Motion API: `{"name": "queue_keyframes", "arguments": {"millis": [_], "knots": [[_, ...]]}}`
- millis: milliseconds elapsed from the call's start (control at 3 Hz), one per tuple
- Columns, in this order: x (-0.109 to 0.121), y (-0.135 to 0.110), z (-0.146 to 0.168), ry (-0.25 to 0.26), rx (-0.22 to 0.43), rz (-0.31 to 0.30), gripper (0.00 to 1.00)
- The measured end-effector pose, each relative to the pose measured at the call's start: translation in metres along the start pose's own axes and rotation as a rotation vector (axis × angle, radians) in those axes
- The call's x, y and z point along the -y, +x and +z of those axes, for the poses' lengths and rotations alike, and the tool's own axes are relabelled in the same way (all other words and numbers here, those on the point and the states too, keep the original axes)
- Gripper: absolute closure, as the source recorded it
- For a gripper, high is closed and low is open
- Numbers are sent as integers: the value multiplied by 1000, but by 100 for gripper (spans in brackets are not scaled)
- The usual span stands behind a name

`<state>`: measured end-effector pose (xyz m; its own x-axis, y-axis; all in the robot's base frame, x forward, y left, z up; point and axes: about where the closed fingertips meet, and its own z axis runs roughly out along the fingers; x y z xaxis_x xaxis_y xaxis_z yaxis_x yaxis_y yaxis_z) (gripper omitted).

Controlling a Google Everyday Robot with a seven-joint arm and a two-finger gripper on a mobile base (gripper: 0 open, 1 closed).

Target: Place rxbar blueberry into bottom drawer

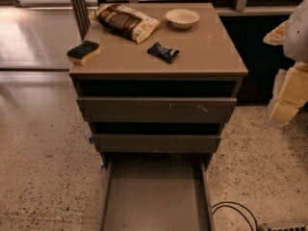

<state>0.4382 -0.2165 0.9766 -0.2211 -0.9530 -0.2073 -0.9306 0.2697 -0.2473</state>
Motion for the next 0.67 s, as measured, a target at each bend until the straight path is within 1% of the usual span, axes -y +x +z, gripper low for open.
{"name": "queue_keyframes", "arguments": {"millis": [333, 667], "knots": [[1, -1, 0, 3, 4, -1, 0], [13, -7, 1, 15, 27, -23, 0]]}}
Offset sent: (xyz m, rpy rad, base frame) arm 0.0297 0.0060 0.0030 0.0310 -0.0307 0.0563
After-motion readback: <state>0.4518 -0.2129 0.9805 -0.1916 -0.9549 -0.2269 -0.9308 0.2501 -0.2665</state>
